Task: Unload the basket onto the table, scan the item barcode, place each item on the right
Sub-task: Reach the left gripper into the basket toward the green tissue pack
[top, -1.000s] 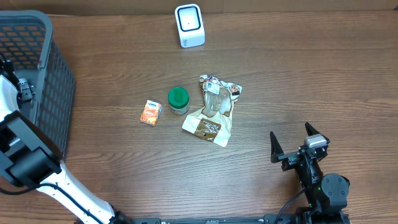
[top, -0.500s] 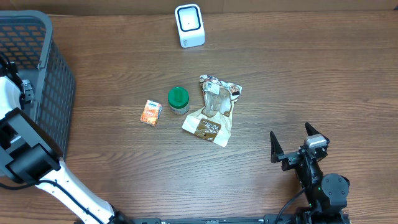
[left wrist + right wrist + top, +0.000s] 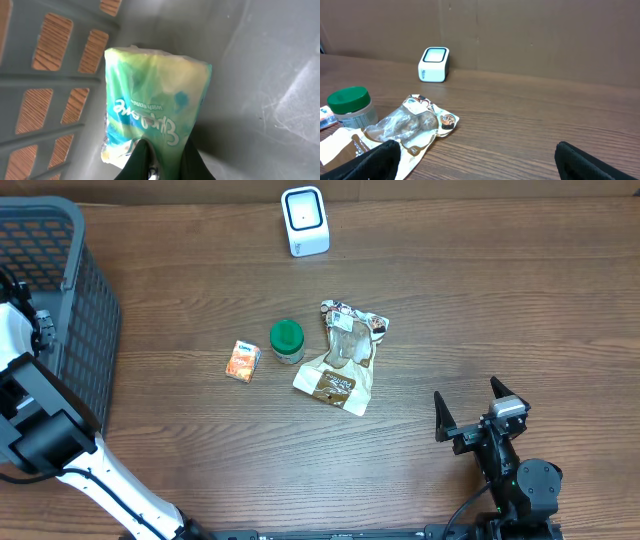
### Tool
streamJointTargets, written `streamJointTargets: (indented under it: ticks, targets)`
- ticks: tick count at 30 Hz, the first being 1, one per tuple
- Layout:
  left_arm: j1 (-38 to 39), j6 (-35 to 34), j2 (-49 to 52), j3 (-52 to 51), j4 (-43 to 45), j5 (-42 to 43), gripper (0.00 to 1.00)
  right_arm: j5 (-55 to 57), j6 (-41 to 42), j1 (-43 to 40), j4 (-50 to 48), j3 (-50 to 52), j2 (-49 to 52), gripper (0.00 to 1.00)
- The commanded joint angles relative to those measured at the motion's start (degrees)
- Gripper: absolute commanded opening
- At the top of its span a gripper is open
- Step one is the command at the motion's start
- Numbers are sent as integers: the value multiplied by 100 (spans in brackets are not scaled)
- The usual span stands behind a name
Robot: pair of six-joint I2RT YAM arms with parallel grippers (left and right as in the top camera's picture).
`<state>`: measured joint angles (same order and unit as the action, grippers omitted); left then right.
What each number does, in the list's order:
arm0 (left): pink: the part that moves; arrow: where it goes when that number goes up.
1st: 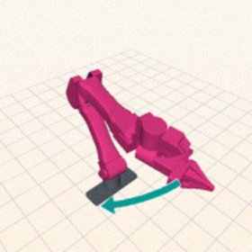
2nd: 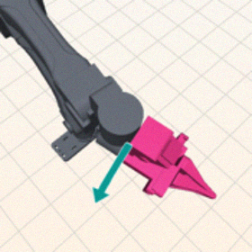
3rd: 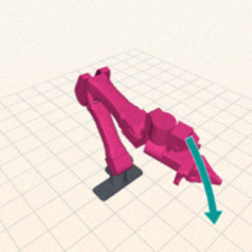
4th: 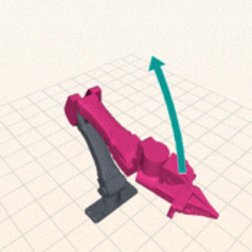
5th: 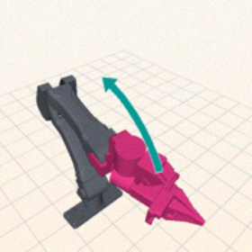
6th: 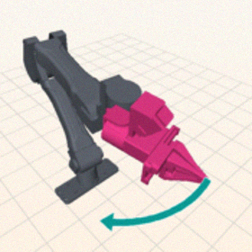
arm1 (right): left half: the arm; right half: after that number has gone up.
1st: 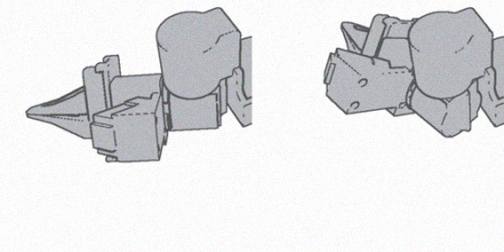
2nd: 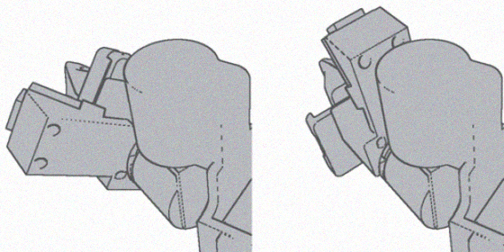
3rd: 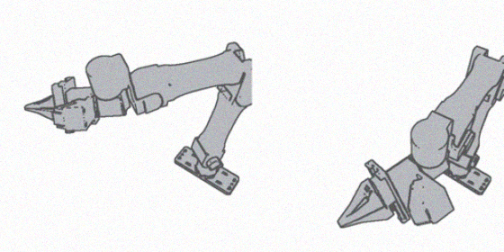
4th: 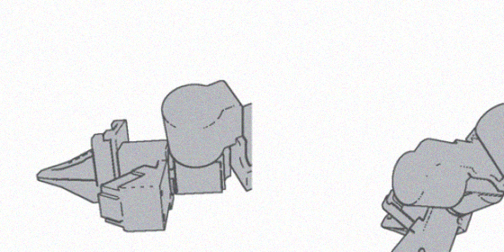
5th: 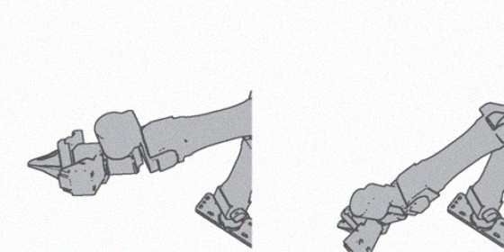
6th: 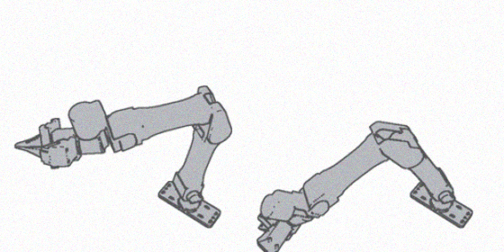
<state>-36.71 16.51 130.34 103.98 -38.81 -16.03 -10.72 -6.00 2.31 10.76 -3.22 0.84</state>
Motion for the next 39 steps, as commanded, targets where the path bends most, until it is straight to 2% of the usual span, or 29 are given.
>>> streamJointTargets:
  ticks: [1,7,16,20,23,27,29,32,39]
  targets:
    - [44,-190,153,-55,-267,234,4,-28,-9,24,-20,-4,-68,100]
    - [42,-798,-378,11,-468,238,4,-31,-7,24,-22,-2,-68,100]
    - [44,-1685,-1963,11,-487,372,4,-31,-7,24,-20,-4,-68,100]
    - [42,-1703,-2673,11,-516,1051,4,-28,-7,24,-20,-4,-68,100]
    - [42,-1694,-2957,11,-516,1147,4,-28,-7,24,-20,-4,-68,100]
    - [-31,-1565,-2861,-2,-750,997,48,-28,-9,24,-20,-4,-68,100]
    - [-94,-1523,-2682,-2,-837,1010,62,-31,-7,24,-22,-4,-68,100]
    - [-214,-1523,-2339,-2,-1043,1014,68,-31,-9,24,-20,-4,-68,100]
    - [-584,-1523,-1499,-2,-1172,1443,66,-28,-9,24,-20,-2,-68,100]
